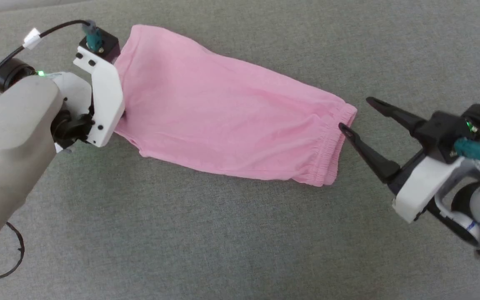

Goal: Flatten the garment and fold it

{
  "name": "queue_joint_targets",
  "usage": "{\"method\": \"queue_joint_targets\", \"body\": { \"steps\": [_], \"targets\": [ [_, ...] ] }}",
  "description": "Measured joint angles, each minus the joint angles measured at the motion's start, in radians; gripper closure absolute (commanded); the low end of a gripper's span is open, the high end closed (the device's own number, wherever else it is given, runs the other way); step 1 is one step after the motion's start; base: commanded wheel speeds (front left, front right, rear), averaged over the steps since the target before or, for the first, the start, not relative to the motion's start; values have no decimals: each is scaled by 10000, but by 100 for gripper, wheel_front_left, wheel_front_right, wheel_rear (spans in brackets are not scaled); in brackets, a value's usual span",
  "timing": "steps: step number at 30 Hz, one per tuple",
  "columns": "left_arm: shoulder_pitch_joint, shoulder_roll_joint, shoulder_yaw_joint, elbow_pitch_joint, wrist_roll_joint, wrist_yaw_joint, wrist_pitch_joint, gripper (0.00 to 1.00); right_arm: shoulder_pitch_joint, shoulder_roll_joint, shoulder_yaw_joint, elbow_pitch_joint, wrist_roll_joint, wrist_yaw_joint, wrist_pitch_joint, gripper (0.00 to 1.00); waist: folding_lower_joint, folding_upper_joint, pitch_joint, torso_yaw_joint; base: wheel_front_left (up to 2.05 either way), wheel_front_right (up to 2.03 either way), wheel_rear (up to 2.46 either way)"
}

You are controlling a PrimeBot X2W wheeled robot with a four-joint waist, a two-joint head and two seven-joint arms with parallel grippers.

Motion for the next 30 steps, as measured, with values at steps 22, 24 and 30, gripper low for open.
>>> {"method": "queue_joint_targets", "body": {
  "steps": [22, 24, 30],
  "targets": [
    [195, -410, -454, -238, -303, -2, -1674, 100, -1873, 79, 1689, 1417, 3797, -12, 6211, 0, 1, 0, -356, 522, 0, 0, 0],
    [178, -470, -458, -211, -305, -2, -1778, 100, -1855, 403, 1758, 1944, 3664, -12, 6134, 0, 1, -1, -243, 580, 0, 0, 0],
    [64, -577, -453, -134, -314, -2, -2004, 100, -1874, 941, 1944, 3150, 3329, -8, 5591, 0, -2, 0, 28, 815, 0, 0, 0]
  ]
}}
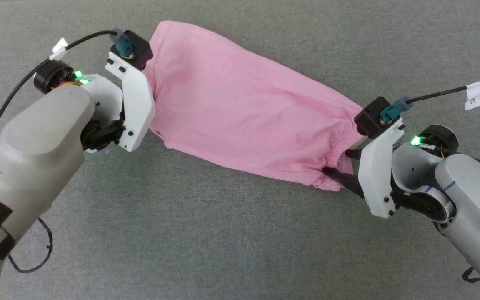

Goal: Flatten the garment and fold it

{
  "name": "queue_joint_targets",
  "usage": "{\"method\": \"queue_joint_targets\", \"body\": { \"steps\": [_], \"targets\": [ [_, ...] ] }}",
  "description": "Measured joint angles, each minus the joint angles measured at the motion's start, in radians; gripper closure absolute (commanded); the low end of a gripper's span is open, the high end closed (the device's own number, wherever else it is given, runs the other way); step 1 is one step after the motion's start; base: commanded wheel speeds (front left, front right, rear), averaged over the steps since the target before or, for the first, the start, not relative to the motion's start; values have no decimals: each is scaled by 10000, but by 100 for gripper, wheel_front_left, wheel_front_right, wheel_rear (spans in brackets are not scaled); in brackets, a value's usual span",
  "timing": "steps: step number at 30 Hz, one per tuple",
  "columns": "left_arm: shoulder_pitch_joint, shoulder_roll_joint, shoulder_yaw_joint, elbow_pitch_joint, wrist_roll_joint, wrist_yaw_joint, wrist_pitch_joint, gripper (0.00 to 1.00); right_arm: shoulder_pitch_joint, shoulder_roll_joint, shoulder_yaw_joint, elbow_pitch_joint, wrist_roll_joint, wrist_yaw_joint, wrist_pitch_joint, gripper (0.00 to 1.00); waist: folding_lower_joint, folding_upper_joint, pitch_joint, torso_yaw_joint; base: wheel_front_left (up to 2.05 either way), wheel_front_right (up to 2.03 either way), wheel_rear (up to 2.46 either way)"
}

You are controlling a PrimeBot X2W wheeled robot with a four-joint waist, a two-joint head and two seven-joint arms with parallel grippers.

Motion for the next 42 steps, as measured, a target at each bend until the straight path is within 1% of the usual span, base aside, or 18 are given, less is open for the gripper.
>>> {"method": "queue_joint_targets", "body": {
  "steps": [2, 3, 4, 9, 13, 16, 20, 23, 29, 32, 34, 37, 42],
  "targets": [
    [-6, -13, 0, 12, -31, 0, -69, 100, -81, 2, 136, 127, 0, 12, -163, 2, 0, 0, 39, 66, 0, 0, 0],
    [-6, -25, 0, 21, -63, 0, -100, 100, -109, -13, 201, 151, -4, 12, -299, 63, -1, 0, 45, 89, 0, 0, 0],
    [-3, -33, 0, 36, -107, 0, -148, 100, -124, -33, 270, 171, -4, 12, -487, 100, 0, 0, 35, 97, 0, 0, 0],
    [164, 36, -19, 123, -341, 0, -648, 100, -165, -144, 602, 178, 0, -6, -1490, 100, 5, 0, -183, 57, 0, 0, 0],
    [379, 155, -6, 19, -512, -2, -1321, 100, -9, -410, 692, -142, 107, -6, -2213, 100, 5, 0, -501, 56, 0, 0, 0],
    [626, 397, -13, -318, -610, -2, -1768, 100, 163, -830, 750, -667, 268, -6, -2516, 100, 4, 0, -823, 86, 0, 0, 0],
    [1321, 869, -19, -934, -654, -2, -2286, 100, 573, -1484, 754, -1273, 627, -6, -2606, 100, 3, 0, -1324, 161, 0, 0, 0],
    [1980, 1083, -21, -1465, -679, 21, -2658, 100, 977, -1987, 681, -1538, 947, -6, -2596, 100, 3, 0, -1720, 270, 0, 0, 0],
    [3656, 1338, -40, -3020, -752, 696, -3175, 100, 1900, -2882, 757, -1979, 1682, -6, -2061, 100, 1, 0, -2437, 615, 0, 0, 0],
    [4537, 1453, -65, -3643, -800, 1124, -3453, 100, 2305, -3149, 963, -2136, 1829, -6, -1783, 100, 0, 0, -2679, 842, 0, 0, 0],
    [5055, 1490, -71, -3820, -936, 1342, -3668, 100, 2532, -3179, 1064, -2100, 1923, -6, -1680, 100, 1, 0, -2800, 980, 0, 0, 0],
    [5714, 1473, -82, -3952, -1011, 1557, -3774, 100, 2798, -3204, 1198, -1906, 1942, -6, -1532, 100, 0, 0, -2917, 1150, 0, 0, 0],
    [6292, 1290, -84, -3776, -1014, 1664, -3860, 100, 3012, -3093, 1457, -1415, 1791, -4, -1463, 100, 2, 0, -2875, 1254, 0, 0, 0]
  ]
}}
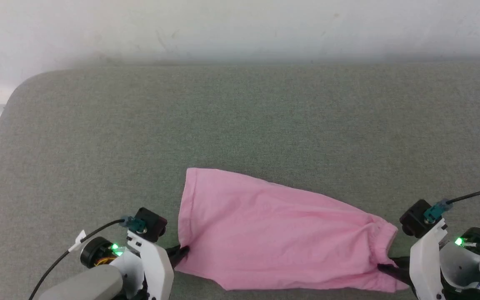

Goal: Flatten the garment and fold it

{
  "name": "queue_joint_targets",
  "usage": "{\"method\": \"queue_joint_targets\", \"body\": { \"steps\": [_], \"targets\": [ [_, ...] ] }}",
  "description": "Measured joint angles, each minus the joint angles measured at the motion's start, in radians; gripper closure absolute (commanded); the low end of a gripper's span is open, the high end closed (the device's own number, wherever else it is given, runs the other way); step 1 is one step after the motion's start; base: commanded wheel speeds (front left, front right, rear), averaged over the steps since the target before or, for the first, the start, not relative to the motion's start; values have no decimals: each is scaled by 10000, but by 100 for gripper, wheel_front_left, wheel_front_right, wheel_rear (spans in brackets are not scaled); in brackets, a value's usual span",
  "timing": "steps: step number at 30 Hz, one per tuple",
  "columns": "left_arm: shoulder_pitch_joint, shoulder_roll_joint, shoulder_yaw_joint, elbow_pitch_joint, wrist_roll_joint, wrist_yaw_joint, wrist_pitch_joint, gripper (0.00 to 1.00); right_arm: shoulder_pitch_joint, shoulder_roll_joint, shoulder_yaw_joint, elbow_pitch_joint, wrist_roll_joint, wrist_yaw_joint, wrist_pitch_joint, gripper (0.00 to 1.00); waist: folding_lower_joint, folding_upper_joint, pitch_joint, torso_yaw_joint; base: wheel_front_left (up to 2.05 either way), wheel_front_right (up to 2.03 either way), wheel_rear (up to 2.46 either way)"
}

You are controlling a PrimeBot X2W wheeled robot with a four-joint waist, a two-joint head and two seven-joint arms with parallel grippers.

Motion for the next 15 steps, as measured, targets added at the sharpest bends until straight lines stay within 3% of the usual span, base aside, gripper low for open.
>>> {"method": "queue_joint_targets", "body": {
  "steps": [1, 2, 3, 4, 8, 12, 15],
  "targets": [
    [34, -63, 8, 61, 6, 2, -6, 100, 1, 67, 6, 117, -10, 0, -38, 100, 1, 0, 17, -4, 0, 0, 0],
    [37, -115, 19, 136, 12, 56, -69, 100, 1, 138, -13, 221, -44, 0, -167, 53, 1, 0, 26, -8, 0, 0, 0],
    [40, -167, 35, 190, 44, 161, -224, 61, 1, 182, -42, 299, -123, 0, -280, 0, 1, 0, 25, -7, 0, 0, 0],
    [49, -228, 58, 240, 123, 276, -439, 0, 0, 198, -73, 334, -199, 0, -366, 0, 1, 0, 12, -8, 0, 0, 0],
    [76, -318, 291, 270, 543, 830, -1555, 0, -4, 10, -357, -8, -349, -2, -560, 0, 1, 0, -158, -10, 0, 0, 0],
    [258, -238, 894, -65, 1114, 1941, -2961, 0, 12, -589, -1022, -888, -384, -2, -614, 0, 0, 0, -375, 0, 0, 0, 0],
    [560, -211, 1605, -621, 1716, 2800, -3283, 0, 193, -905, -1891, -1446, -382, 0, -571, 0, 0, 0, -504, 42, 0, 0, 0]
  ]
}}
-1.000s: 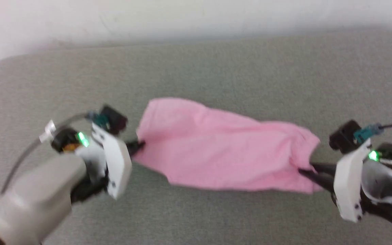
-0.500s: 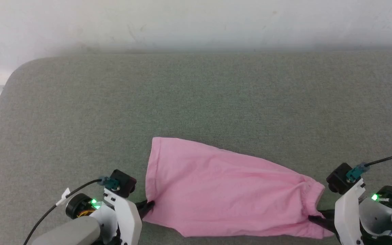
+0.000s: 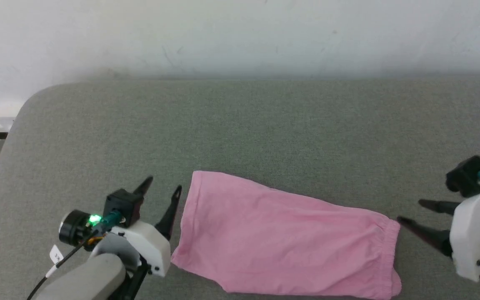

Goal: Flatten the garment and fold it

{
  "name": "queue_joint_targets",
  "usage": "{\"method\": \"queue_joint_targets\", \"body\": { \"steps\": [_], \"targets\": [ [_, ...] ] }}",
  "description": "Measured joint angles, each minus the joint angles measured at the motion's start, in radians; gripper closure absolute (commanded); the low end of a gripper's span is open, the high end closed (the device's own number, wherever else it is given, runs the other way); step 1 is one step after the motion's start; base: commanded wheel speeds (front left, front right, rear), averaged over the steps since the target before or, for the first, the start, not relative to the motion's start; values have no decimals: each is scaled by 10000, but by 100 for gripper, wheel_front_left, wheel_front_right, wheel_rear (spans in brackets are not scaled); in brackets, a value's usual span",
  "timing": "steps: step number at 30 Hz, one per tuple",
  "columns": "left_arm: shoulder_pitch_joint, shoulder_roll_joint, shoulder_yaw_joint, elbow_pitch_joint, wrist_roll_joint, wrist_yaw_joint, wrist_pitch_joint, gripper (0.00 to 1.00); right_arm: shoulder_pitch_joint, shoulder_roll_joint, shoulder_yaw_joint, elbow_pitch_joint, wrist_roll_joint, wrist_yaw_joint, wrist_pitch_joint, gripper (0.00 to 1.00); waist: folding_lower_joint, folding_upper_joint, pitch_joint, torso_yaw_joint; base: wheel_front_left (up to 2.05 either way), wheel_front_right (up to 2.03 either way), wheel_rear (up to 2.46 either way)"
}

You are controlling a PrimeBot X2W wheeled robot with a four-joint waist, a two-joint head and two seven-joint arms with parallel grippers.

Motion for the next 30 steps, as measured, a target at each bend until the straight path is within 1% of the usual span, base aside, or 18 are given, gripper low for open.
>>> {"method": "queue_joint_targets", "body": {
  "steps": [2, 4, 5, 6, 8, 11, 15, 19, 21, 24, 28, 30],
  "targets": [
    [306, -38, 892, -566, 606, 568, -21, 0, 236, -15, -681, -113, -19, -2, 213, 0, 0, 0, -43, 50, 0, 0, 0],
    [731, -174, 2067, -1239, 1524, 1225, -29, 0, 544, 36, -1262, -192, -182, -2, 539, 0, 0, 0, -61, 111, 0, 0, 0],
    [1301, -337, 2989, -1843, 2410, 1810, -31, 0, 920, 215, -1827, -182, -485, 0, 943, 0, 0, 0, -56, 172, 0, 0, 0],
    [1647, -422, 3407, -2098, 2832, 2067, -31, 0, 1114, 360, -2105, -173, -629, -2, 1145, 0, -1, 0, -34, 195, 0, 0, 0],
    [2319, -635, 4151, -2558, 3643, 2435, -33, 0, 1537, 779, -2598, -123, -832, -2, 1536, 0, 0, 0, 37, 235, 0, 0, 0],
    [3136, -1101, 5283, -3110, 4562, 2746, -33, 0, 2140, 1488, -3152, -86, -1200, -2, 2063, 0, 0, 0, 167, 317, 0, 0, 0],
    [4011, -1845, 6546, -3542, 5538, 2744, -33, 0, 2609, 2456, -3731, -52, -1655, -2, 2443, 0, 1, 0, 367, 437, 0, 0, 0],
    [4758, -2665, 7649, -3722, 6171, 2491, -33, 0, 2776, 3329, -4192, 374, -2119, -2, 2571, 0, 1, 0, 561, 557, 0, 0, 0],
    [5059, -3003, 8036, -3674, 6449, 2236, -33, 0, 2851, 3684, -4309, 686, -2311, -2, 2606, 0, 0, 0, 652, 619, 0, 0, 0],
    [5297, -3473, 8504, -3494, 6865, 1712, -31, 0, 2892, 4096, -4345, 1216, -2631, -2, 2600, 0, 1, 0, 786, 710, 0, 0, 0],
    [5385, -4008, 8945, -3287, 7386, 1007, -33, 0, 2902, 4316, -4295, 1655, -2928, 0, 2506, 0, -1, 0, 928, 814, 0, 0, 0],
    [5387, -4180, 9070, -3150, 7653, 637, -33, 0, 2887, 4426, -4284, 1814, -2993, -2, 2387, 0, 0, 0, 974, 842, 0, 0, 0]
  ]
}}
